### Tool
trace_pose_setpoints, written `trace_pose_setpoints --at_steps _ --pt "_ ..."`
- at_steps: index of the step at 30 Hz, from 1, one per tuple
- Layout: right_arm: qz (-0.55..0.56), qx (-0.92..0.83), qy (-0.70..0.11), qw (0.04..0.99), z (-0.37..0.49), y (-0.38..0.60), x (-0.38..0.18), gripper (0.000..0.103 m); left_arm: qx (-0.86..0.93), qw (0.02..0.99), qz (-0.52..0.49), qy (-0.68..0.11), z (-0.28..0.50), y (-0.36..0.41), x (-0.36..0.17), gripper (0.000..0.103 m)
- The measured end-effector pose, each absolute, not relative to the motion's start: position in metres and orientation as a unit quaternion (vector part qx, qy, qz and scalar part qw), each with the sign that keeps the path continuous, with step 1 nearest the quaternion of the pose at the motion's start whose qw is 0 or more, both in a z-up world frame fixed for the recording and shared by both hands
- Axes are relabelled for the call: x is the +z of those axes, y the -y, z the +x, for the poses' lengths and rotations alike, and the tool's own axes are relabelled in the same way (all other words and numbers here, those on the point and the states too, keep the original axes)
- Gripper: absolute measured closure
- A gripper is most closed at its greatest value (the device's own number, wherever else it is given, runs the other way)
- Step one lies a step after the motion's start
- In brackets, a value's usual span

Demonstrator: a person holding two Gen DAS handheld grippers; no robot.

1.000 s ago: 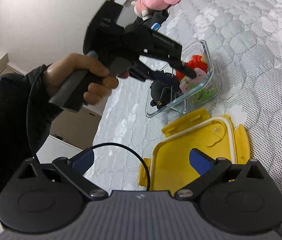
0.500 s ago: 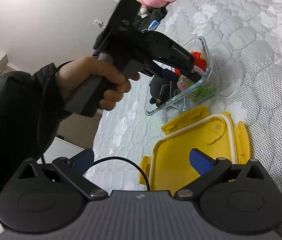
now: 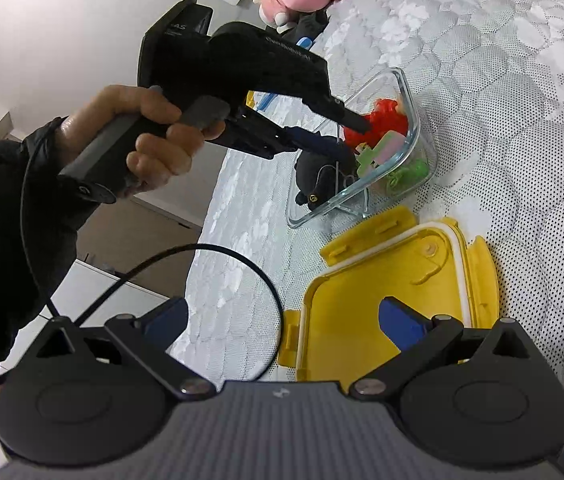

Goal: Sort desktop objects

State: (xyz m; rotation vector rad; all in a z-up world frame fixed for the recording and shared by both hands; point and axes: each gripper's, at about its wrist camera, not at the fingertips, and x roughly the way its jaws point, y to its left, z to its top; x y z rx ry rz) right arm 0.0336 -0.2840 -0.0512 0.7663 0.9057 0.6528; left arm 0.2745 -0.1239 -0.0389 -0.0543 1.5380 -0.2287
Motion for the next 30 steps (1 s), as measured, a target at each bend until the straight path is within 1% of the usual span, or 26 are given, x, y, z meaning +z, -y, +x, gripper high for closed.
trace_pose_setpoints --at_steps 3,6,8,9,13,15,17,19,23,25,27,28,30 --pt "0.353 0.302 -0.419 0.78 0.033 0.284 -0.051 0.001 -0.111 0.715 -0.008 -0.69 0.272 0.127 -0.038 0.059" --pt "0.354 0.302 -0.419 0.78 0.033 0.284 -0.05 0.001 -0.127 0.736 0.056 -0.663 0.267 0.141 -0.034 0.047" --pt "0.354 0.302 -0.42 0.779 0.033 0.283 -0.05 0.001 -0.139 0.743 0.085 -0.649 0.263 0.15 -0.032 0.043" --pt "0.354 0.301 -0.421 0.779 0.033 0.283 -0.05 0.001 -0.142 0.741 0.081 -0.651 0.263 0.151 -0.034 0.04" --pt "0.352 0.302 -0.422 0.779 0.033 0.283 -0.05 0.001 -0.125 0.725 0.003 -0.678 0.267 0.143 -0.05 0.038" --pt "0.352 0.302 -0.422 0.779 0.033 0.283 -0.05 0.001 -0.116 0.723 0.004 -0.681 0.266 0.144 -0.056 0.037" --pt "0.352 0.302 -0.423 0.778 0.033 0.283 -0.05 0.001 -0.115 0.728 0.036 -0.675 0.265 0.149 -0.062 0.038" --pt "0.354 0.302 -0.423 0.778 0.034 0.283 -0.051 0.001 -0.114 0.736 0.073 -0.663 0.263 0.153 -0.066 0.051" --pt "0.357 0.301 -0.425 0.776 0.034 0.284 -0.052 0.001 -0.125 0.745 0.137 -0.64 0.255 0.161 -0.064 0.056" --pt "0.358 0.301 -0.425 0.775 0.035 0.284 -0.053 0.001 -0.138 0.752 0.168 -0.622 0.25 0.164 -0.051 0.062" --pt "0.36 0.301 -0.427 0.773 0.036 0.284 -0.054 0.001 -0.147 0.763 0.194 -0.599 0.247 0.167 -0.036 0.064" --pt "0.36 0.301 -0.427 0.773 0.036 0.284 -0.054 0.001 -0.148 0.768 0.2 -0.591 0.248 0.168 -0.028 0.066" --pt "0.36 0.301 -0.428 0.773 0.036 0.284 -0.054 0.001 -0.145 0.776 0.195 -0.583 0.25 0.164 -0.014 0.067"
